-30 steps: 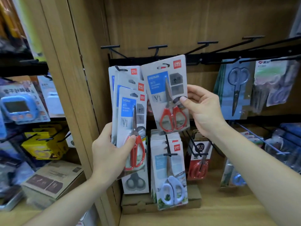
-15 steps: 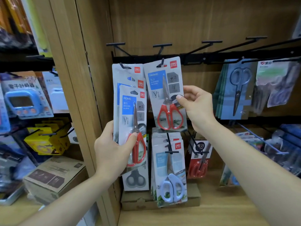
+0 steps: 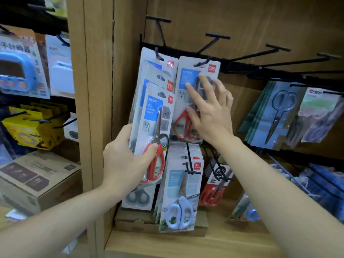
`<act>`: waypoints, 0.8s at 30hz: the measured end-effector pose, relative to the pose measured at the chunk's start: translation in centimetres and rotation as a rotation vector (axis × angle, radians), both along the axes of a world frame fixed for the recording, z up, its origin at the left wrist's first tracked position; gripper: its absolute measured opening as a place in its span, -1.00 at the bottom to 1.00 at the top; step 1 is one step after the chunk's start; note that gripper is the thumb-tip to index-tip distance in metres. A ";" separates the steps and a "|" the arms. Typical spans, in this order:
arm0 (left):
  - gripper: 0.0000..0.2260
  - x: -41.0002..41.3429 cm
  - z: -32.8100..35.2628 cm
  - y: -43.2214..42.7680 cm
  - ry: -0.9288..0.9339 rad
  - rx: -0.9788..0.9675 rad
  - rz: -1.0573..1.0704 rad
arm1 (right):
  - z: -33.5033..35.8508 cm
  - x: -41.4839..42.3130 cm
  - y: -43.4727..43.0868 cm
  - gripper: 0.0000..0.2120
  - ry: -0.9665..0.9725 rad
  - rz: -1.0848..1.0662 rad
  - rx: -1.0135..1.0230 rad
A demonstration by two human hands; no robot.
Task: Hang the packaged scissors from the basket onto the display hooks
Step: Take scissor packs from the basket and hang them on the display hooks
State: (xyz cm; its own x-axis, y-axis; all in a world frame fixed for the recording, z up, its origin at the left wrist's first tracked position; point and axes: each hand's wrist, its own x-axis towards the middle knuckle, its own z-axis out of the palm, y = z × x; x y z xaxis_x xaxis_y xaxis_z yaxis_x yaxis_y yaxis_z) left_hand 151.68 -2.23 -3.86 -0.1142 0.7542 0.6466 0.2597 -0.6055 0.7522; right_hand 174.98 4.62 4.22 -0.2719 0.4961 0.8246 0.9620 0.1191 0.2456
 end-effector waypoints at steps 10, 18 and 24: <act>-0.49 -0.1 -0.2 0.2 -0.019 0.000 -0.035 | 2.7 1.4 4.0 -0.38 -0.070 -0.222 -0.435; -0.53 -0.2 0.1 0.2 -0.068 -0.009 -0.176 | 1.3 -1.9 -2.0 -0.61 1.271 0.609 -0.675; -0.51 0.6 0.5 0.2 -0.105 -0.005 -0.236 | -0.7 -4.6 -5.7 -0.61 1.412 0.885 -0.785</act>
State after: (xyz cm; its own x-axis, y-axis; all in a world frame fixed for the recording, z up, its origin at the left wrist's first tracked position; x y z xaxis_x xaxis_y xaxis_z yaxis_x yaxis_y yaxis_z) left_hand 152.25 -2.05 -3.38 -0.0008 0.7715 0.6363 0.0313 -0.6360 0.7711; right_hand 170.38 -1.06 3.57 -0.0301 0.9471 0.3196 -0.0235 0.3189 -0.9475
